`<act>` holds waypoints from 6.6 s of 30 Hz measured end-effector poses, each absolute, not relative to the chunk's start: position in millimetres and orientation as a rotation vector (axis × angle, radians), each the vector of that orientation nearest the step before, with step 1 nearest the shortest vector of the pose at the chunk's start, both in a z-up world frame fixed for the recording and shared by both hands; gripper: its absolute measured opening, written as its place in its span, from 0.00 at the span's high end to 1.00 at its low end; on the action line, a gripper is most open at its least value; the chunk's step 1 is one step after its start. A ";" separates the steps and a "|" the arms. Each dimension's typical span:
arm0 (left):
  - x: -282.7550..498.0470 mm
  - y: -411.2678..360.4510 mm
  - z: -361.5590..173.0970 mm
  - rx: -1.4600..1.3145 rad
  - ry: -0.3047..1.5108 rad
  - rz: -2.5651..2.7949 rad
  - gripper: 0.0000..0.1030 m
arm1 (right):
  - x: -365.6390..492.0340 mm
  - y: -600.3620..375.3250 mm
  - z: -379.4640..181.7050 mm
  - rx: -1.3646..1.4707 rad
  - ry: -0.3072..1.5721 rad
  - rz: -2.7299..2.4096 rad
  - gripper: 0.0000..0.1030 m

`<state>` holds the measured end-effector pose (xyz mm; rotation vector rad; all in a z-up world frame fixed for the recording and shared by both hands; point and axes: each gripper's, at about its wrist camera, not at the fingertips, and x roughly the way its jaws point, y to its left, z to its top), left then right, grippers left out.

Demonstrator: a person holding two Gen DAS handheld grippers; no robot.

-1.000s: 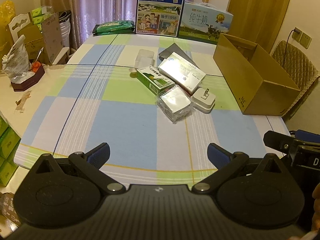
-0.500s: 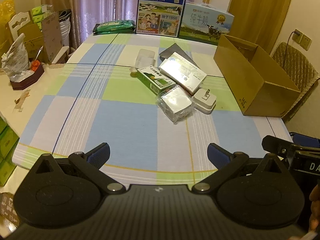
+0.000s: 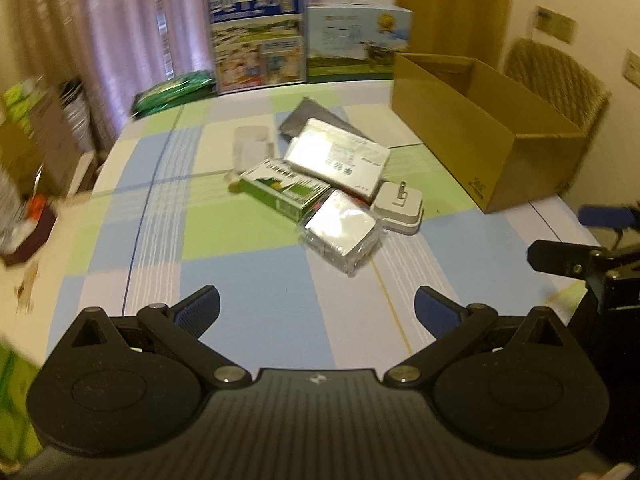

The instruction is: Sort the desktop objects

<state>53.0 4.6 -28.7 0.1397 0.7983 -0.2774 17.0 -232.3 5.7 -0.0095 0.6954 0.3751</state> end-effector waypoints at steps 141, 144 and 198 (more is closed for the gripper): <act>229.3 -266.8 -8.4 0.208 0.754 -0.622 0.35 | 201.5 -418.7 44.0 -0.033 0.712 0.064 0.40; 233.6 -270.4 -11.7 0.211 0.759 -0.627 0.35 | 206.4 -419.5 40.7 -0.036 0.719 0.066 0.40; 136.8 -137.3 12.0 0.071 0.737 -0.470 0.04 | 98.1 -377.1 63.9 0.092 0.699 0.104 0.02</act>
